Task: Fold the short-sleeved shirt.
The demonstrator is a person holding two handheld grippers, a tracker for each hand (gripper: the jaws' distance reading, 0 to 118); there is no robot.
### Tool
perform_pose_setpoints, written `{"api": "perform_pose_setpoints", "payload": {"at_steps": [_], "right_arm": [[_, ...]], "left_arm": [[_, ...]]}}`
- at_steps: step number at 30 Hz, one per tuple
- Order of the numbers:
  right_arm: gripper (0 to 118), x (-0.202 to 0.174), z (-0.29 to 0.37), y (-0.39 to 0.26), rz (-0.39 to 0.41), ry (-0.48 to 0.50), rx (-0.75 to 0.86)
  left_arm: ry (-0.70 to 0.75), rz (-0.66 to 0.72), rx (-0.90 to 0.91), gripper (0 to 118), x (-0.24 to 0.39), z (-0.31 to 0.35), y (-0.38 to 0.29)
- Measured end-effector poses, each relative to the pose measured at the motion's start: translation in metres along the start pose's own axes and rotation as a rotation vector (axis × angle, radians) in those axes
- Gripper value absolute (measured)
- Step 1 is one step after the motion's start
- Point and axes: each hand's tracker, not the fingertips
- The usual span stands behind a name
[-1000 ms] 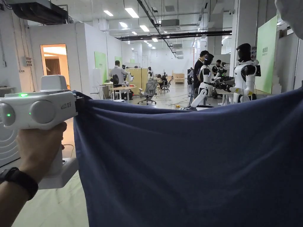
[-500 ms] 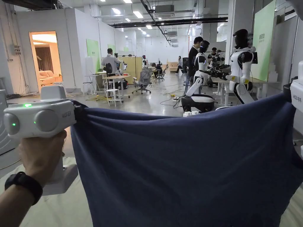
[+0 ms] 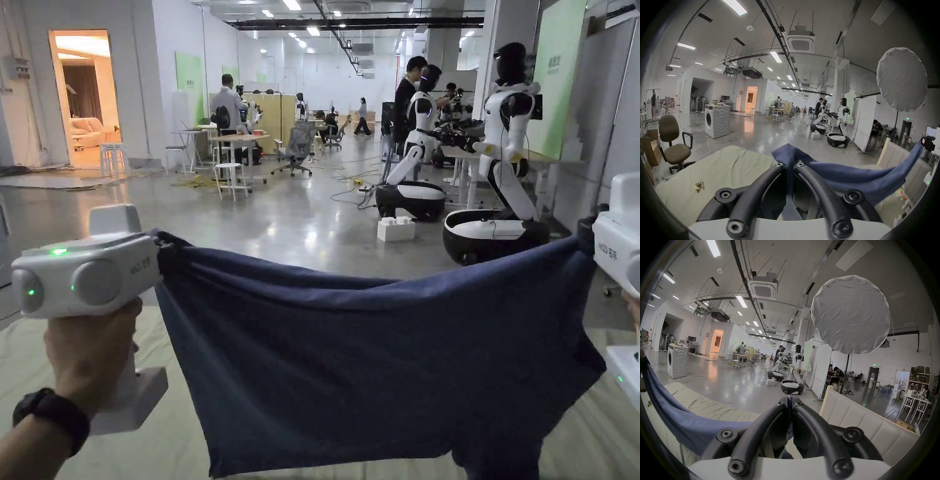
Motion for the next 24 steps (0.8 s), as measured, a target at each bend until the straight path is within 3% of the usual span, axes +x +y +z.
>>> {"api": "perform_pose_setpoints", "payload": {"at_steps": [3, 8, 11, 13, 17, 18, 19, 21, 22, 23, 24], "right_arm": [[4, 0.004, 0.046, -0.044, -0.008, 0.021, -0.004], [4, 0.010, 0.127, -0.119, -0.053, 0.059, -0.067], [4, 0.020, 0.172, -0.174, -0.249, 0.129, -0.189], [4, 0.019, 0.208, -0.202, -0.231, 0.101, -0.207], [4, 0.017, 0.283, -0.240, -0.272, 0.116, -0.250], [4, 0.017, 0.301, -0.252, -0.351, 0.140, -0.356], [4, 0.015, 0.318, -0.255, -0.305, 0.122, -0.299], [4, 0.011, 0.341, -0.268, -0.277, 0.155, -0.429], [4, 0.010, 0.352, -0.272, -0.248, 0.109, -0.426], [4, 0.012, 0.357, -0.274, -0.248, 0.124, -0.417], [4, 0.011, 0.359, -0.284, -0.278, 0.172, -0.524]], "left_arm": [[-0.072, -0.082, -0.060, 7, -0.011, 0.036, -0.044], [-0.104, -0.036, -0.126, 7, -0.043, 0.110, -0.126], [-0.152, 0.023, -0.211, 7, -0.060, 0.153, -0.180], [-0.145, 0.078, -0.259, 7, -0.071, 0.183, -0.213], [-0.125, 0.044, -0.284, 7, -0.080, 0.242, -0.256], [-0.094, 0.051, -0.308, 7, -0.081, 0.255, -0.263], [-0.109, 0.064, -0.331, 7, -0.082, 0.268, -0.269], [-0.118, 0.055, -0.372, 7, -0.083, 0.285, -0.283], [-0.116, 0.031, -0.432, 7, -0.083, 0.288, -0.289], [-0.110, 0.019, -0.450, 7, -0.083, 0.293, -0.293], [-0.114, 0.000, -0.479, 7, -0.084, 0.293, -0.299]]}}
